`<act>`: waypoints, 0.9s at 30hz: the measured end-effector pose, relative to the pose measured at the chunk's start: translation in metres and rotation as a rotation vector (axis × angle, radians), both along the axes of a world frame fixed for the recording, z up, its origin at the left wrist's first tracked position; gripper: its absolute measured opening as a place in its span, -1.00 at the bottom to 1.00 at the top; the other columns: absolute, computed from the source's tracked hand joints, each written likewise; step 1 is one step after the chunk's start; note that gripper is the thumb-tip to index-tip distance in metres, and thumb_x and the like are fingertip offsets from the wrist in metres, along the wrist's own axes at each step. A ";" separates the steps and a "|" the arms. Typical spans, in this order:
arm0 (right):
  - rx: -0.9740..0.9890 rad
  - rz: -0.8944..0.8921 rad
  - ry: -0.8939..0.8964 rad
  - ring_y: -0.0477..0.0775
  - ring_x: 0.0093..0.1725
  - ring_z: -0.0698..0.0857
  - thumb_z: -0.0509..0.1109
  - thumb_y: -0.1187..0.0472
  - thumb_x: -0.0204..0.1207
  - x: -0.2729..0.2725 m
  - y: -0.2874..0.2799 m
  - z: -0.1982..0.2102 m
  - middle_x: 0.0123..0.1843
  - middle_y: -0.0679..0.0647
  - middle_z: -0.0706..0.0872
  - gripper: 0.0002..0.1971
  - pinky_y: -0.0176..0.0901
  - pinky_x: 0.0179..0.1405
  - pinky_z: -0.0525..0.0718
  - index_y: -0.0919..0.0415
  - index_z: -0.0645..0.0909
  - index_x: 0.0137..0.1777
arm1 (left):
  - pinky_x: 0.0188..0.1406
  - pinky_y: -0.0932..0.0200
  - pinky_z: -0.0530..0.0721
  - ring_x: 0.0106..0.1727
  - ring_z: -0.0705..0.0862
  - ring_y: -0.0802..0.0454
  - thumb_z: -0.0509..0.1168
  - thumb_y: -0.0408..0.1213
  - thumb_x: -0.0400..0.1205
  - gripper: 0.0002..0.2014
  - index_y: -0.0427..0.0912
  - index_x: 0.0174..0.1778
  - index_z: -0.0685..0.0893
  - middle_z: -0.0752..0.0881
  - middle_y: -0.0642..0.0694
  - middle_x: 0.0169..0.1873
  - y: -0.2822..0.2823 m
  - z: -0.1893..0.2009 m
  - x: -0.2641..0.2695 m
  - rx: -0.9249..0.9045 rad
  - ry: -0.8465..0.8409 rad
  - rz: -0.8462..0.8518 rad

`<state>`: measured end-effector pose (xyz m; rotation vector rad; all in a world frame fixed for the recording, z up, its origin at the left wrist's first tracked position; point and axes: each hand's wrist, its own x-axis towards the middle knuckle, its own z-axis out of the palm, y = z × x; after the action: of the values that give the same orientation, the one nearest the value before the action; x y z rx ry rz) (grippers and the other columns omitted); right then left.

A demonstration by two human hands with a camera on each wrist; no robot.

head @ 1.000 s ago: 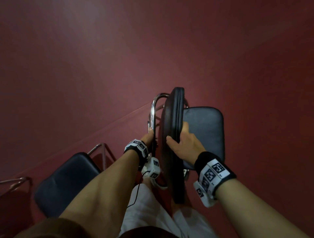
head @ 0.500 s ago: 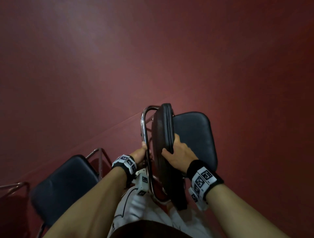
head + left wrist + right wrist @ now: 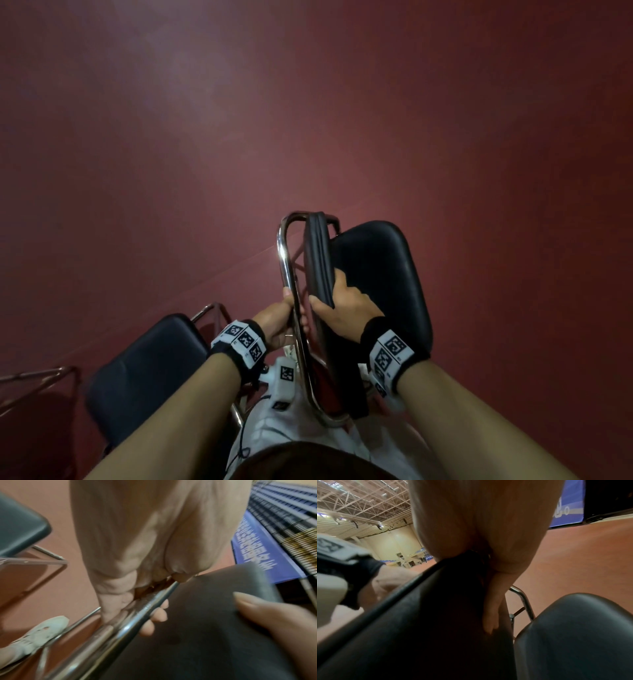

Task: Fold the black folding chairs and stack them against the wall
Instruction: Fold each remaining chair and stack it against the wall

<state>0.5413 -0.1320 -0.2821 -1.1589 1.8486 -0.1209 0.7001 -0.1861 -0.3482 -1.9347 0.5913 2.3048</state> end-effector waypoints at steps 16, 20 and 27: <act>-0.018 0.081 -0.040 0.36 0.10 0.76 0.21 -0.40 0.57 0.021 -0.023 -0.007 0.19 0.19 0.75 -0.21 0.17 0.14 0.71 0.03 0.09 0.63 | -0.41 0.19 0.72 -0.26 0.75 -0.05 -0.10 0.23 0.79 -0.34 -0.24 -0.10 0.70 0.73 -0.12 -0.40 -0.012 0.068 0.018 -0.226 0.011 -0.094; -0.054 0.114 -0.054 0.36 0.07 0.77 0.22 -0.35 0.58 0.039 -0.025 -0.007 0.17 0.21 0.77 -0.24 0.19 0.14 0.70 0.06 0.10 0.61 | -0.09 0.05 0.82 -0.27 0.75 -0.03 -0.06 0.43 0.66 -0.22 -0.25 -0.14 0.73 0.72 -0.14 -0.38 -0.012 0.072 0.024 -0.256 0.010 -0.141; -0.044 0.102 -0.049 0.40 0.08 0.77 0.03 -0.33 0.69 0.027 -0.021 -0.012 0.19 0.24 0.78 -0.32 0.27 0.13 0.70 0.04 0.06 0.67 | -0.16 0.18 0.81 -0.25 0.78 0.02 0.15 0.41 0.61 -0.32 -0.23 -0.12 0.72 0.77 -0.14 -0.27 -0.012 0.081 0.013 -0.301 0.087 -0.255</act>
<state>0.5686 -0.1531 -0.2941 -1.2674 1.7487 -0.1320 0.7130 -0.1985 -0.2668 -1.7472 1.1800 2.2497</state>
